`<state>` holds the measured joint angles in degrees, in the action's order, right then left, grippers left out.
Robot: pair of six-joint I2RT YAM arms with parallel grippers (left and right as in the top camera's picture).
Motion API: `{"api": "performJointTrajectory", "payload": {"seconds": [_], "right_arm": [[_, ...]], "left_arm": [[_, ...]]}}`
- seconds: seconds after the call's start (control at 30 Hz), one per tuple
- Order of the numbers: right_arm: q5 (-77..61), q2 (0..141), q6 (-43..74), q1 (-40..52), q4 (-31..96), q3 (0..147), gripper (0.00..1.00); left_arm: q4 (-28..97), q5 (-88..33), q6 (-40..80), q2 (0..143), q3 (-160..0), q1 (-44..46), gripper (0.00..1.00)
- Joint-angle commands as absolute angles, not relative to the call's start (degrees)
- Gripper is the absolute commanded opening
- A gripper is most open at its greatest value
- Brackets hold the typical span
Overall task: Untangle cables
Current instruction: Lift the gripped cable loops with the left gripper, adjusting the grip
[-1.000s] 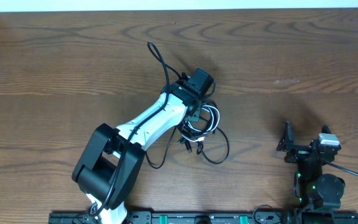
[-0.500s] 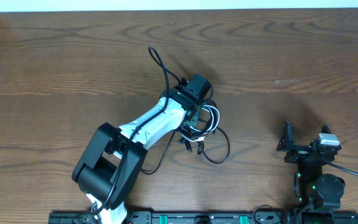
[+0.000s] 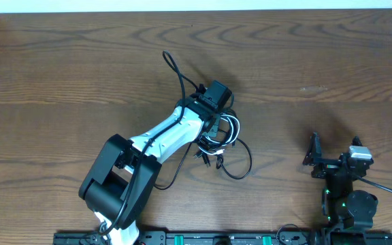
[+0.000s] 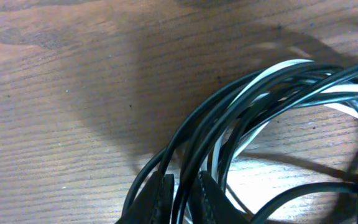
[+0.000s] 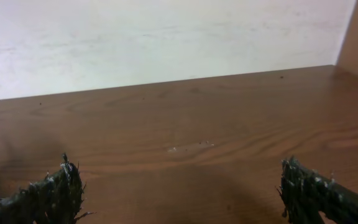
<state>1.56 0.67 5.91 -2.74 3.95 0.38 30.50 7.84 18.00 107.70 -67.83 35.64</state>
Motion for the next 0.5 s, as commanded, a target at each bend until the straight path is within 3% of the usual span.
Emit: {"api": "performJointTrajectory", "payload": {"seconds": [0.0,0.3,0.37,0.47], "right_arm": [[2.22,0.32,6.61,-2.35,4.12,0.30,0.99],[2.22,0.32,6.61,-2.35,4.10,0.30,0.99],[2.22,0.32,6.61,-2.35,4.12,0.30,0.99],[2.22,0.32,6.61,-2.35,4.10,0.30,0.99]], "left_arm": [[30.50,8.16,18.09,108.38,-66.30,35.44,0.16],[30.41,7.51,18.31,108.38,-63.94,35.44,0.17],[30.26,5.39,18.28,108.36,-63.94,35.44,0.28],[30.09,3.42,18.31,108.38,-63.96,35.44,0.30]]}}
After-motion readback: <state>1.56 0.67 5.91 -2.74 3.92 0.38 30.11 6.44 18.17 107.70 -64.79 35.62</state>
